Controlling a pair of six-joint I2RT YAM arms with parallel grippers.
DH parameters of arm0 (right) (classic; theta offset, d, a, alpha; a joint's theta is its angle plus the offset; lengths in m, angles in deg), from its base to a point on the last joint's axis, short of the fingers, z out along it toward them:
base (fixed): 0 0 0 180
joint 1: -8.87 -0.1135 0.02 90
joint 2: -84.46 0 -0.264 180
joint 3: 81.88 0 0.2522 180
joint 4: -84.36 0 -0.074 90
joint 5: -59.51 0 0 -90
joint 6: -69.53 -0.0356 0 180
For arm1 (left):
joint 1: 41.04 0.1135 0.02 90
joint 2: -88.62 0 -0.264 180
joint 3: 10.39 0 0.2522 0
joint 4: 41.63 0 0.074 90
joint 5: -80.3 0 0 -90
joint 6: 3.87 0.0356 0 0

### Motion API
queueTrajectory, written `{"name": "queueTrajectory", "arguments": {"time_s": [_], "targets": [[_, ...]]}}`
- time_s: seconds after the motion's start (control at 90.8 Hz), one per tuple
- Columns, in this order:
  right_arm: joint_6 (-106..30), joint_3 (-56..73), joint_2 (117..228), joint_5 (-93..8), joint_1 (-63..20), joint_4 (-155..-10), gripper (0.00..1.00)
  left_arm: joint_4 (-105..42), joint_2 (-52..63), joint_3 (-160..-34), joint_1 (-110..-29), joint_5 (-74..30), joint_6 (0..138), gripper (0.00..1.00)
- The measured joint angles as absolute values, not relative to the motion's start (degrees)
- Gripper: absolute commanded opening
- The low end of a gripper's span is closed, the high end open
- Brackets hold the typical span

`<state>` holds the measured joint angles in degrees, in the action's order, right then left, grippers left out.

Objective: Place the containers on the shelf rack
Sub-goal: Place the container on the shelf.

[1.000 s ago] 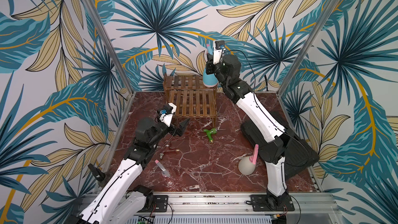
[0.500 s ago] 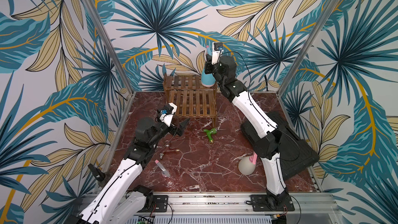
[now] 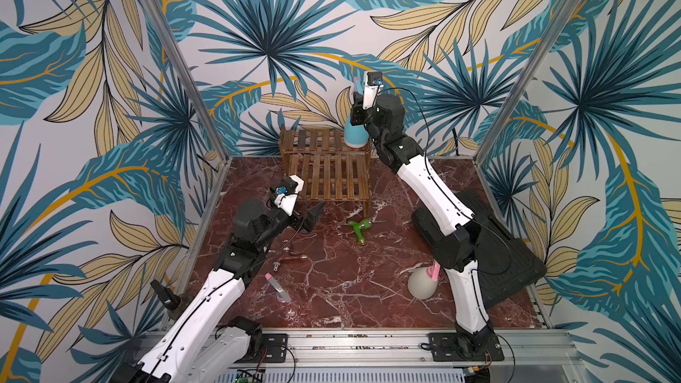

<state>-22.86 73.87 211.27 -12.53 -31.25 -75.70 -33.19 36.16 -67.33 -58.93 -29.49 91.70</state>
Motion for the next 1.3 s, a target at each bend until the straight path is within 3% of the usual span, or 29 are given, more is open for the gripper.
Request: {"name": "queueTrajectory", "arguments": {"time_s": [0.264,0.374,0.441,0.595,0.826,1.101,1.3], "targets": [[-23.04,73.87,211.29,-12.55,-31.25,-74.13,0.5,-33.17,36.16,-67.33,-58.93,-29.71,91.65,1.0],[-23.3,73.87,211.27,-12.55,-31.25,-73.28,0.67,-33.17,36.16,-67.33,-58.93,-29.71,91.41,1.0],[-23.21,73.87,211.27,-12.6,-31.25,-72.73,0.83,-33.12,36.16,-67.33,-58.93,-29.69,91.0,1.0],[-22.16,72.32,210.15,-13.01,-31.25,-72.03,0.98,-31.64,36.24,-67.64,-58.93,-29.6,89.58,1.0],[-22.14,62.42,199.94,-15.35,-31.25,-70.9,0.99,-25.04,38.63,-71.29,-58.93,-28.24,87.08,1.0],[-23.28,39.62,175.4,-17.43,-31.29,-71.27,0.99,-21.69,42.47,-71.75,-59.56,-34.93,90.78,1.0],[-27.87,24.52,160.64,-13.84,-30.94,-59.51,0.99,-23.99,41.18,-68.8,-69.94,-36.0,94.65,1.0]]}}
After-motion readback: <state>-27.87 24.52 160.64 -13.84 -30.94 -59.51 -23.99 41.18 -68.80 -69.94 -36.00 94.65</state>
